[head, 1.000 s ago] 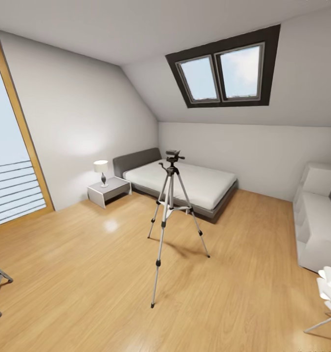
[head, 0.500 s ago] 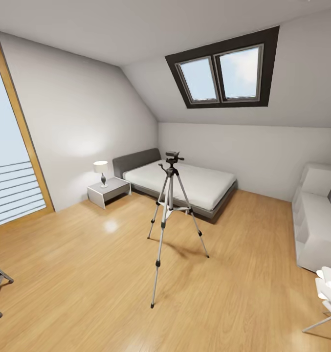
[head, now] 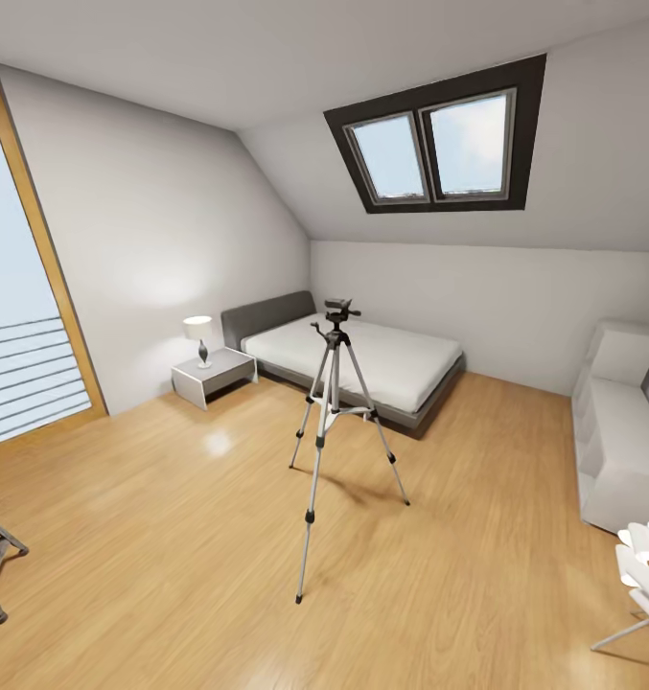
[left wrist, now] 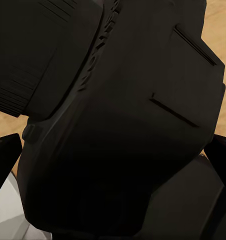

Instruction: Attach the digital camera to the camera tripod in the bedroom.

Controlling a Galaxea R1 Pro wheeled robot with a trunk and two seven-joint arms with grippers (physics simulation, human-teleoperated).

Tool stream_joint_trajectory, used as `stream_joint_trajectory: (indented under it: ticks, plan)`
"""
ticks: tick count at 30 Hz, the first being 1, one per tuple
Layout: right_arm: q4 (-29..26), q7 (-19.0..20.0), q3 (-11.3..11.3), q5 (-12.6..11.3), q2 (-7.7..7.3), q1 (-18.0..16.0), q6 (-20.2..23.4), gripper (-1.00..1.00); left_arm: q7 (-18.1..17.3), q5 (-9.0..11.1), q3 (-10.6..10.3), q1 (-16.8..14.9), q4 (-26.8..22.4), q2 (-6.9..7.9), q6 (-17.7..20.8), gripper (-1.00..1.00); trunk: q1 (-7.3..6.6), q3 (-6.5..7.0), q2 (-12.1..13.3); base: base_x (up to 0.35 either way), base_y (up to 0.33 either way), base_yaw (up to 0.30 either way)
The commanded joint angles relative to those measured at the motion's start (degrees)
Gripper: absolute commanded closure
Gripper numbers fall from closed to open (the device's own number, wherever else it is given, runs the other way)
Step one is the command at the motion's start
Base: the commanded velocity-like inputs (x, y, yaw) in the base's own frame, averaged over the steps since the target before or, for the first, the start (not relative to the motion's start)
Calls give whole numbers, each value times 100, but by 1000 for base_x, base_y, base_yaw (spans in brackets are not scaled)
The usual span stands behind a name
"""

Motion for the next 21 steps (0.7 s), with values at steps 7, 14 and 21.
stream_joint_trajectory:
  ticks: [7, 14, 21]
  plan:
    - [19, 6, -15, 22, -3, -7, -26, -100, 15, -10, 12, -3, 5, 3, -7, 100, -152, 122, 277, 0, 0, 0]
    - [19, -3, -16, 22, -3, -7, -25, -100, 15, -10, 13, -3, 9, 2, -7, 100, -156, 125, 284, 0, 0, 0]
    - [19, -4, -15, 22, -3, -7, -28, -100, 15, -7, 13, -3, 5, 3, -7, 100, -156, 125, 284, 0, 0, 0]
